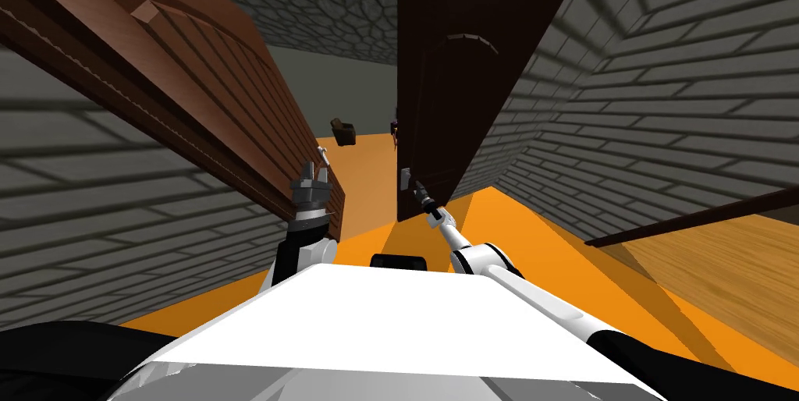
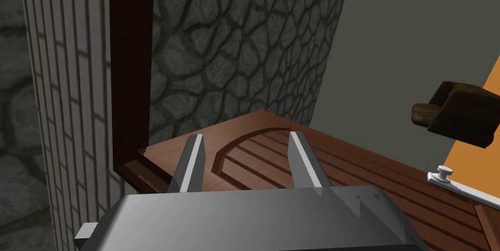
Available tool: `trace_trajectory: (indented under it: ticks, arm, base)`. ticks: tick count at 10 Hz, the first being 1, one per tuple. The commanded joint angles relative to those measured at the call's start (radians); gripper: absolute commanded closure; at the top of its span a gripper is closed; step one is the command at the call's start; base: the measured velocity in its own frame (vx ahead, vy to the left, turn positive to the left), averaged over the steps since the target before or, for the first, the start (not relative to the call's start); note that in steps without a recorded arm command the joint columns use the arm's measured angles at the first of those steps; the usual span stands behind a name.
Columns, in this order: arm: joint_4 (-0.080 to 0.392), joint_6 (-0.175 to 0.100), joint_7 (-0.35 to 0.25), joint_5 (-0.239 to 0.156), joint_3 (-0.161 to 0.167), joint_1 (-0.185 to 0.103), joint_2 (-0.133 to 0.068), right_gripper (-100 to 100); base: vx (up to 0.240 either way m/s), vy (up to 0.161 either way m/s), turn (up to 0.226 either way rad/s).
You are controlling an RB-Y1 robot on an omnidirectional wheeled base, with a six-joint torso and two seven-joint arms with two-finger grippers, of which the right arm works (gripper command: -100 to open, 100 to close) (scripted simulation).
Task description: Push the door open
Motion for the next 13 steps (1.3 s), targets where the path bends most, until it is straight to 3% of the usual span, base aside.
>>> trace_trajectory:
  ticks: [1,10,11,13]
  arm:
    - [0.0,0.0,0.0,0.0,0.0,0.0,0.0,-100]
    - [0.01,0.004,0.027,-0.014,-0.019,-0.001,0.009,-100]
    - [0.01,0.004,0.027,-0.014,-0.019,-0.001,0.009,100]
    - [0.01,0.004,0.027,-0.014,-0.019,-0.001,0.009,100]
  base:
    - [0.03,-0.037,0.014]
    - [0.177,0.065,0.028]
    - [-0.015,-0.005,-0.007]
    - [-0.028,-0.011,0.013]
